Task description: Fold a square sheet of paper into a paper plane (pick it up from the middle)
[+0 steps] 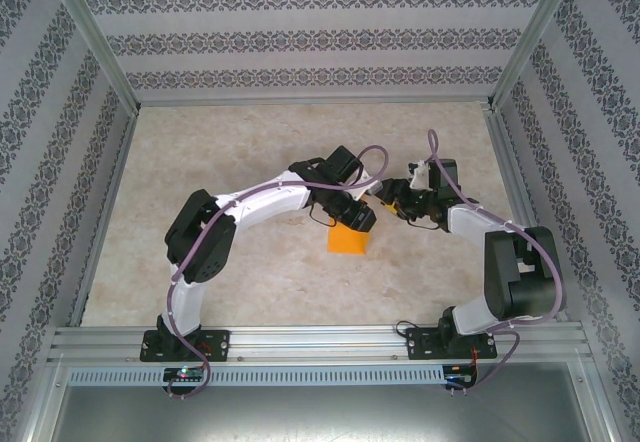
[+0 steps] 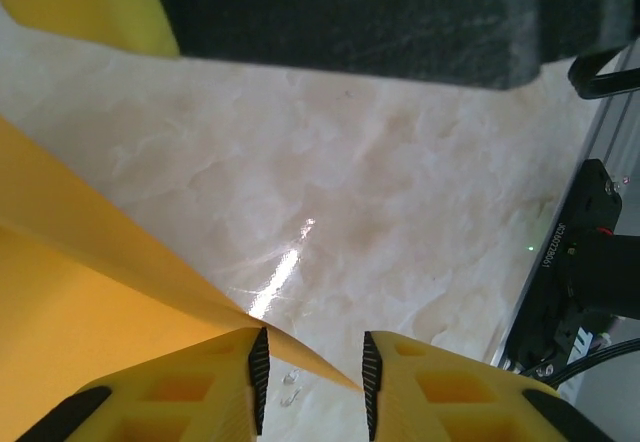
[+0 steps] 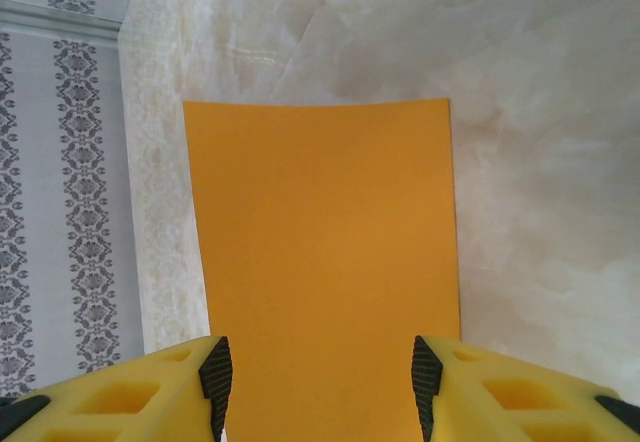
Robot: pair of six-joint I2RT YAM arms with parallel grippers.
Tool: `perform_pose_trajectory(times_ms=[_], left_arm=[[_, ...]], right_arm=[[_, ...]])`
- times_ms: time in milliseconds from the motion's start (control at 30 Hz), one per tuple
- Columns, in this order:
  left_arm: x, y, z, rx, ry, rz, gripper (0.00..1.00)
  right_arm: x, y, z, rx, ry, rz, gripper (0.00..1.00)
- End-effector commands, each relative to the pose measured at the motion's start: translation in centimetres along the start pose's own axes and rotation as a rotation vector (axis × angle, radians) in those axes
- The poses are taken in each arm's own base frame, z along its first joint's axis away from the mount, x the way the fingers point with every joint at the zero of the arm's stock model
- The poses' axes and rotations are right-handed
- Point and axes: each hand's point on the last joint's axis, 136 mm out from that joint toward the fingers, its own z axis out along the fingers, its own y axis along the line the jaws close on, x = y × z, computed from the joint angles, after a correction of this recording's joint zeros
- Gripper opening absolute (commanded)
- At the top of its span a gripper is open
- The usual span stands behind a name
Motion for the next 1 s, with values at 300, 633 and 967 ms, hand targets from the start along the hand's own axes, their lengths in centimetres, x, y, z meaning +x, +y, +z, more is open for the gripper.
perform_pose_trajectory(times_ms=[300,633,967], left_arm=[[-1.1,-2.2,2.5,0.169,0.003,0.049,0.40],[-1.3,-2.2,3.2,0.196,0.005,0.063,0.41],[-1.6,-2.0,4.2,0.224,0.004,0.059,0.41]], right_arm=[[-0.9,1.2,-1.7,-0.094,-0.004,0.027,0.55],[-1.0,1.5,-1.0,-0.146,0.036,0.025,0.55],[0.1,0.9,-0.4,-0.171,0.103,0.033,0.53]])
